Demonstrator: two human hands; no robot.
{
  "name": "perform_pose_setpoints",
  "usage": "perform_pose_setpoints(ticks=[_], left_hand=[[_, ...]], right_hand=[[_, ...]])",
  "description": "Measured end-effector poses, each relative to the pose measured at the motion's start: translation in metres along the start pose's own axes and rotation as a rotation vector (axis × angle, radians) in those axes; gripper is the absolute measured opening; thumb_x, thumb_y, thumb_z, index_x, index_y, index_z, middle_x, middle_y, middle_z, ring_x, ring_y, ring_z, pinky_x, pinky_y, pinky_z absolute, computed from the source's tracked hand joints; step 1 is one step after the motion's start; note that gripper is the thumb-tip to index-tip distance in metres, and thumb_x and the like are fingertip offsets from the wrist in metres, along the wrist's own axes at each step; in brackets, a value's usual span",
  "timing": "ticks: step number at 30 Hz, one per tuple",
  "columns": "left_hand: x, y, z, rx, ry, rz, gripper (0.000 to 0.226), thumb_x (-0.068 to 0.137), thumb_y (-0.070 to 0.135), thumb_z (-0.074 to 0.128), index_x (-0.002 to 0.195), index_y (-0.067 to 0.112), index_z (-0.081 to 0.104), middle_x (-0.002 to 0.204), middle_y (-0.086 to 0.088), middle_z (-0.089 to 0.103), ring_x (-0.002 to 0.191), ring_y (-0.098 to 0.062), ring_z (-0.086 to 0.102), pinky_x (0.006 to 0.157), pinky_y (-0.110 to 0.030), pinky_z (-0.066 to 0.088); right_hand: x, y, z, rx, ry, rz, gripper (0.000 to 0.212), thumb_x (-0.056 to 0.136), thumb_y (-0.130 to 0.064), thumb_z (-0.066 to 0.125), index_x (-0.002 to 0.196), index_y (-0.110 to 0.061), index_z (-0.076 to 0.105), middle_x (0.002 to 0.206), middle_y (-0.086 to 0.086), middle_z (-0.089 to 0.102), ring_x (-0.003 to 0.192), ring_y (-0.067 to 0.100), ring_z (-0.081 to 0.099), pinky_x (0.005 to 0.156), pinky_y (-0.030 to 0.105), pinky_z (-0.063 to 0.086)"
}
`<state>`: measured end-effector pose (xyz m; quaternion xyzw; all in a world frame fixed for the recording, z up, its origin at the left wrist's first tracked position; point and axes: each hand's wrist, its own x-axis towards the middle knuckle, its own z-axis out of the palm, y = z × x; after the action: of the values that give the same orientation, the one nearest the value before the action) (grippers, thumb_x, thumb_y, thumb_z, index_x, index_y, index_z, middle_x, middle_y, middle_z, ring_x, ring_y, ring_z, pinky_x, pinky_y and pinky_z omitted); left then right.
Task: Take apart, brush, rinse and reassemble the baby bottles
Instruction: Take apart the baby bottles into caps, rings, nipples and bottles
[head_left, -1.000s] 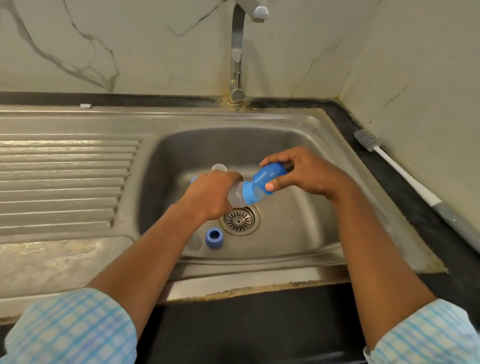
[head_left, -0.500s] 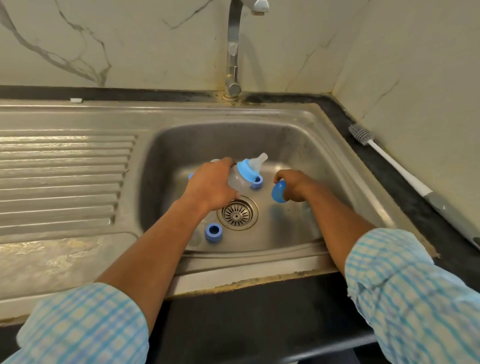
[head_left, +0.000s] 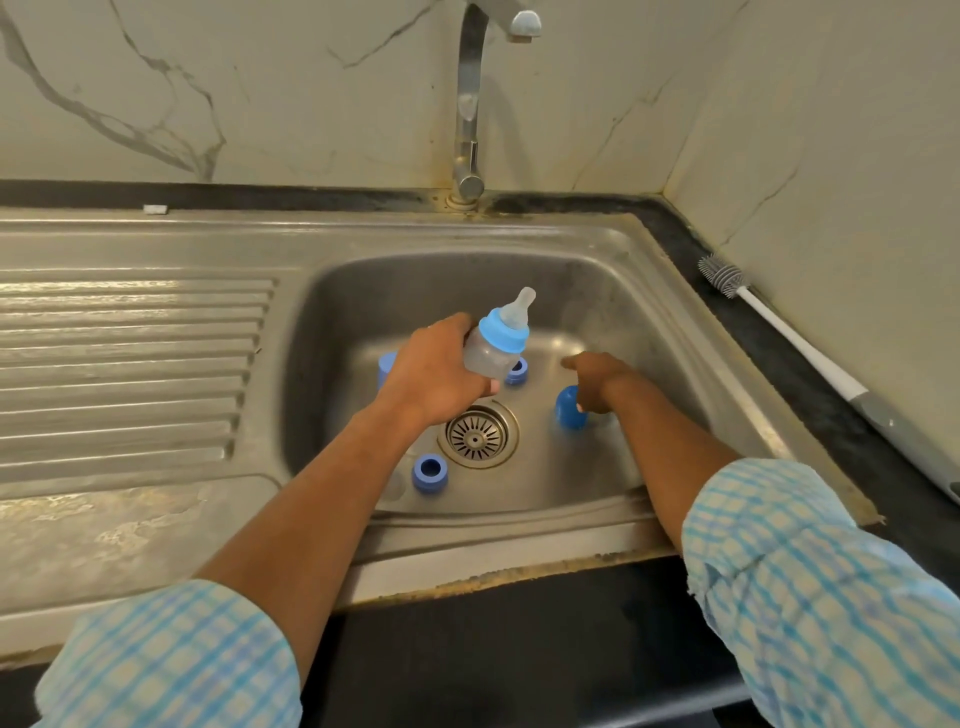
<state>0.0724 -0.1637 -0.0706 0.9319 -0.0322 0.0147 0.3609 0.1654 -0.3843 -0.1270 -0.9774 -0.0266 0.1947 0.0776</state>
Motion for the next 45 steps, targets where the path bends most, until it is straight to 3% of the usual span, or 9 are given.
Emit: perform_pose_setpoints(ticks=[5,8,12,18,26,31,34,38,45], left_hand=[[0.001,0.005,0.001,-0.103,0.024,-0.037,0.046,0.074,0.034,0.085,0.105,0.017,0.056,0.09,0.011,0.059,0.08,-0.007,0.057,0.062,-0.018,0.042],[-0.001,0.008,0.002,-0.168,0.063,-0.07,0.053,0.072,0.036,0.086,0.108,0.019,0.052,0.09,0.015,0.056,0.08,-0.003,0.055,0.063,-0.017,0.041],[-0.002,0.009,0.003,-0.231,0.101,-0.091,0.056,0.072,0.037,0.086,0.11,0.017,0.05,0.095,0.01,0.06,0.084,-0.006,0.059,0.068,-0.021,0.047],[-0.001,0.011,0.005,-0.236,0.117,-0.047,0.055,0.071,0.042,0.086,0.11,0.017,0.055,0.097,0.009,0.064,0.084,-0.006,0.061,0.068,-0.021,0.049],[0.002,0.004,-0.008,-0.32,-0.025,0.027,0.052,0.068,0.029,0.09,0.114,0.025,0.066,0.098,0.01,0.074,0.092,-0.008,0.069,0.086,-0.033,0.057],[-0.002,0.005,-0.013,-0.457,-0.125,0.056,0.054,0.07,0.002,0.087,0.118,0.016,0.067,0.1,0.003,0.076,0.093,-0.011,0.072,0.088,-0.03,0.058],[0.0,0.003,-0.008,-0.449,-0.128,0.045,0.052,0.07,0.003,0.086,0.117,0.016,0.067,0.103,0.004,0.076,0.096,-0.012,0.072,0.094,-0.037,0.057],[0.002,0.001,-0.007,-0.405,-0.109,0.038,0.049,0.07,0.007,0.087,0.111,0.023,0.066,0.102,0.01,0.074,0.094,-0.006,0.07,0.095,-0.037,0.056],[0.007,-0.001,-0.001,-0.322,-0.06,0.012,0.052,0.07,0.028,0.089,0.116,0.022,0.066,0.102,0.009,0.073,0.095,-0.007,0.068,0.09,-0.037,0.056]], right_hand=[[-0.032,-0.032,-0.04,0.658,0.368,-0.185,0.05,0.089,-0.007,0.064,0.137,-0.013,0.054,0.102,-0.001,0.065,0.101,0.012,0.06,0.092,0.028,0.047],[-0.064,-0.058,-0.053,0.903,0.414,-0.331,0.037,0.089,-0.013,0.065,0.126,-0.013,0.065,0.103,-0.003,0.071,0.099,0.009,0.067,0.097,0.031,0.052],[-0.085,-0.083,-0.048,0.91,0.309,-0.437,0.03,0.085,-0.028,0.074,0.113,-0.018,0.069,0.099,-0.006,0.072,0.09,0.007,0.068,0.084,0.023,0.056],[-0.085,-0.09,-0.046,0.789,0.473,-0.429,0.032,0.074,-0.033,0.084,0.096,-0.014,0.069,0.078,-0.008,0.064,0.068,0.004,0.059,0.058,0.01,0.044],[-0.095,-0.079,-0.061,0.828,0.328,-0.572,0.033,0.073,-0.016,0.085,0.104,-0.019,0.073,0.095,-0.004,0.075,0.086,0.008,0.069,0.08,0.027,0.057],[-0.092,-0.061,-0.07,0.988,0.033,-0.647,0.084,0.075,0.002,0.079,0.145,-0.028,0.041,0.116,0.004,0.072,0.108,0.014,0.068,0.092,0.03,0.055],[-0.084,-0.048,-0.073,0.978,0.064,-0.521,0.1,0.073,0.0,0.081,0.153,-0.03,0.028,0.131,0.007,0.062,0.116,0.017,0.063,0.095,0.031,0.054],[-0.072,-0.036,-0.07,0.922,0.303,-0.341,0.08,0.079,-0.002,0.078,0.148,-0.019,0.04,0.122,0.011,0.063,0.105,0.019,0.066,0.097,0.037,0.053],[-0.082,-0.066,-0.061,0.811,0.162,-0.527,0.092,0.074,-0.033,0.084,0.15,-0.035,0.031,0.126,-0.011,0.054,0.105,0.008,0.063,0.084,0.026,0.056]])
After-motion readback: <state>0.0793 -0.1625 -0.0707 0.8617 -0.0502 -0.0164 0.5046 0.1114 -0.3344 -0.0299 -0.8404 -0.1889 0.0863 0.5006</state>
